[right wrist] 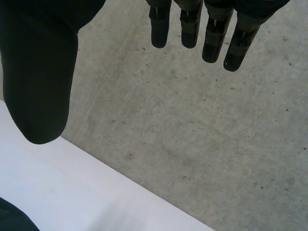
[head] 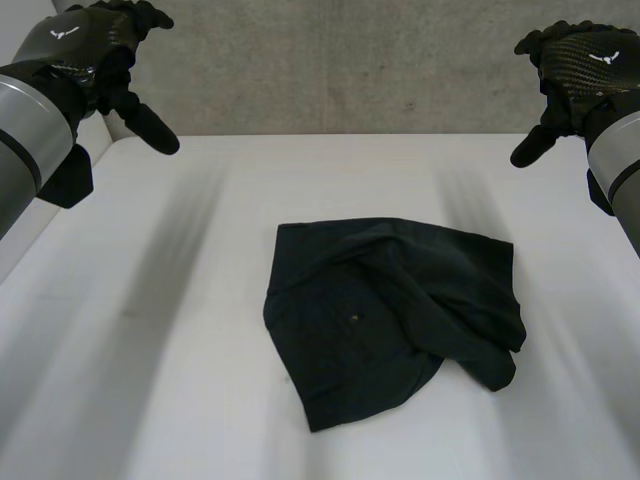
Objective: Fold the shorts.
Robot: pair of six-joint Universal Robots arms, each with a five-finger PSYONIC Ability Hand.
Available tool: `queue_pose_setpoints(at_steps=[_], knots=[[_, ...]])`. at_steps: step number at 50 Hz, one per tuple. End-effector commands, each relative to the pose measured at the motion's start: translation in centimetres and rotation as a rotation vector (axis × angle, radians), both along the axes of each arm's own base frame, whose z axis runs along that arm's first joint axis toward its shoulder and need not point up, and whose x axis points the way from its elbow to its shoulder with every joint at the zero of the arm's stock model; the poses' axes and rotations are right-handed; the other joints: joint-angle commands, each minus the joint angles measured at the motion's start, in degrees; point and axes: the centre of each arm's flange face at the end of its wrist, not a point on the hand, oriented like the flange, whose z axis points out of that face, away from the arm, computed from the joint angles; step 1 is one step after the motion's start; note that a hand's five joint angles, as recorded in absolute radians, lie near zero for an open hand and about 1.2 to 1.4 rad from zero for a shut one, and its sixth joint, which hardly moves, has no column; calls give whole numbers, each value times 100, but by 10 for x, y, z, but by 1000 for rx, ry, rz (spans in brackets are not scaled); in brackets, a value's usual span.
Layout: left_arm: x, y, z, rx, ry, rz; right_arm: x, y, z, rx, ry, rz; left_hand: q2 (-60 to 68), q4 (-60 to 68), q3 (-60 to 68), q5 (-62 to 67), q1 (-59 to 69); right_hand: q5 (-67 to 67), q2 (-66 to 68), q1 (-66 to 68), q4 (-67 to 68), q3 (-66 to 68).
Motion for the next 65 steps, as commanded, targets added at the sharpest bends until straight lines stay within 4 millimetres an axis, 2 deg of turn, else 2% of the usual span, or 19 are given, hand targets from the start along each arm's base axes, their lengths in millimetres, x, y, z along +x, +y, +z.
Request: queue_pose_setpoints(at_steps=[1,6,10,15,18,19,23,30,31,35,38,39,40,42,47,50,53,57,65], knots=[[-1,-3,-7,20,-12,-2,2,1,1,-4,2,20,-91,-183,-231,-219,-106,-315,-220,-112,-276,-175],[-6,-6,-20,55,-29,-16,3,1,0,-15,51,32,43,-49,-97,-85,29,-315,-220,-112,-276,-175],[-17,-11,-44,117,-58,-41,6,3,-3,-31,140,51,496,404,356,368,482,-315,-220,-112,-276,-175],[-56,3,-100,244,-145,-180,7,4,-8,-30,186,62,767,675,626,639,752,-315,-220,-112,-276,-175],[-70,6,-122,265,-200,-250,7,4,-9,-25,187,62,733,641,593,605,719,-315,-220,-112,-276,-175],[-76,4,-141,283,-235,-275,7,4,-10,-24,189,62,750,658,609,622,735,-315,-220,-112,-276,-175],[-85,-2,-173,320,-271,-290,7,5,-15,-6,196,65,817,725,676,689,802,-315,-220,-112,-276,-175],[-93,-12,-209,350,-302,-297,6,9,-31,40,214,78,1002,910,862,874,987,-315,-220,-112,-276,-175],[-97,-14,-219,360,-309,-300,5,10,-35,52,219,77,1169,1077,1028,1041,1154,-315,-220,-112,-276,-175],[-100,-20,-231,373,-315,-300,4,10,-45,79,228,77,2192,2100,2051,2063,2177,-315,-220,-112,-276,-175],[-103,-20,-231,367,-313,-306,1,9,-52,102,232,71,3487,3395,3346,3358,3472,-315,-220,-112,-276,-175],[-104,-21,-230,358,-309,-309,1,9,-56,110,236,71,5057,4965,4917,4929,5043,-315,-220,-112,-276,-175],[-105,-22,-230,357,-309,-308,1,9,-56,112,237,71,5922,5830,5782,5794,5908,-315,-220,-112,-276,-175],[-105,-24,-228,348,-306,-302,1,9,-57,114,237,74,6886,6794,6745,6757,6871,-315,-220,-112,-276,-175],[-98,-31,-221,325,-311,-207,2,10,-58,117,238,79,6888,6796,6747,6759,6873,-315,-220,-112,-276,-175],[-92,-38,-207,286,-297,-143,2,10,-59,119,240,80,6888,6796,6747,6759,6873,-315,-220,-112,-276,-175],[-58,-69,-169,186,-248,18,3,9,-60,121,241,81,6888,6796,6747,6759,6873,-315,-220,-112,-276,-175],[-27,-92,-142,112,-244,124,3,9,-62,128,243,82,6888,6796,6747,6759,6873,-315,-220,-112,-276,-175],[27,-130,-128,33,-375,275,5,10,-62,127,243,91,6888,6796,6747,6759,6873,-315,-220,-112,-276,-175]])
